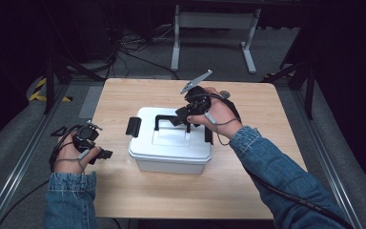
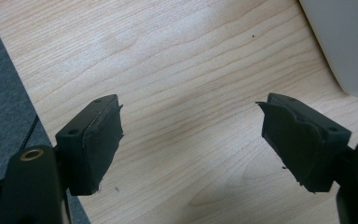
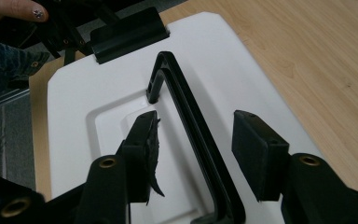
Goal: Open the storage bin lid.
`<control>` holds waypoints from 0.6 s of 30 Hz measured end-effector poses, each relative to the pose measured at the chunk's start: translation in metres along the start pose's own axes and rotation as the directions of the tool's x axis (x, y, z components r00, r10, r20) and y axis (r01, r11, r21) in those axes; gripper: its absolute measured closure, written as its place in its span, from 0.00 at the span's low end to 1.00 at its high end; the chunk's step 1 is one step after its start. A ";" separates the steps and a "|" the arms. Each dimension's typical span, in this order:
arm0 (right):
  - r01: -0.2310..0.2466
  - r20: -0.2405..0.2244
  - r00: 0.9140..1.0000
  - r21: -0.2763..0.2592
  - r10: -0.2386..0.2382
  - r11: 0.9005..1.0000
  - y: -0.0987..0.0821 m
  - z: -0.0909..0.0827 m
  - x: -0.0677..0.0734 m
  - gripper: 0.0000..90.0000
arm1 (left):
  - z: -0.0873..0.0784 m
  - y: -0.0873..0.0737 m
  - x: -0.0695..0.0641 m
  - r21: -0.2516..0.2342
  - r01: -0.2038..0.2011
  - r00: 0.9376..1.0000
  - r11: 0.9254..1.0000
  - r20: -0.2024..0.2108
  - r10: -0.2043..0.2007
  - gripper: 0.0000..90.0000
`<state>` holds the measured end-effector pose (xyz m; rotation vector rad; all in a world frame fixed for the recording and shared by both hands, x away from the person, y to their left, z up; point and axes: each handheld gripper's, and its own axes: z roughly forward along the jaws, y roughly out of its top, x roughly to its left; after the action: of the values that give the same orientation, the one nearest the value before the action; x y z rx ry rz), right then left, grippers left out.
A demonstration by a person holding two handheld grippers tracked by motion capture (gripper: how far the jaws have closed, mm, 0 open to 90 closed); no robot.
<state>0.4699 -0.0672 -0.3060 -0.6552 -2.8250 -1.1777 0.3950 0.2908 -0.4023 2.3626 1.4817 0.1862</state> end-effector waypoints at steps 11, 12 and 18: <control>0.068 -0.004 0.998 0.085 -0.068 0.994 0.010 0.017 0.006 0.71 | 0.002 0.002 0.000 -0.003 -0.002 1.000 1.000 0.003 0.002 0.23; 0.068 -0.004 0.998 0.085 -0.068 0.994 0.010 0.017 0.006 0.71 | 0.002 0.002 0.000 -0.003 -0.002 1.000 1.000 0.003 0.002 0.23; 0.141 -0.013 0.990 0.148 -0.141 0.979 0.012 0.015 0.012 0.86 | 0.003 0.001 0.001 0.002 0.000 1.000 1.000 0.005 0.000 0.23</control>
<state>0.4659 -0.0447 -0.3066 -0.4520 -2.9629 -0.9695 0.3973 0.2900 -0.4052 2.3634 1.4799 0.1785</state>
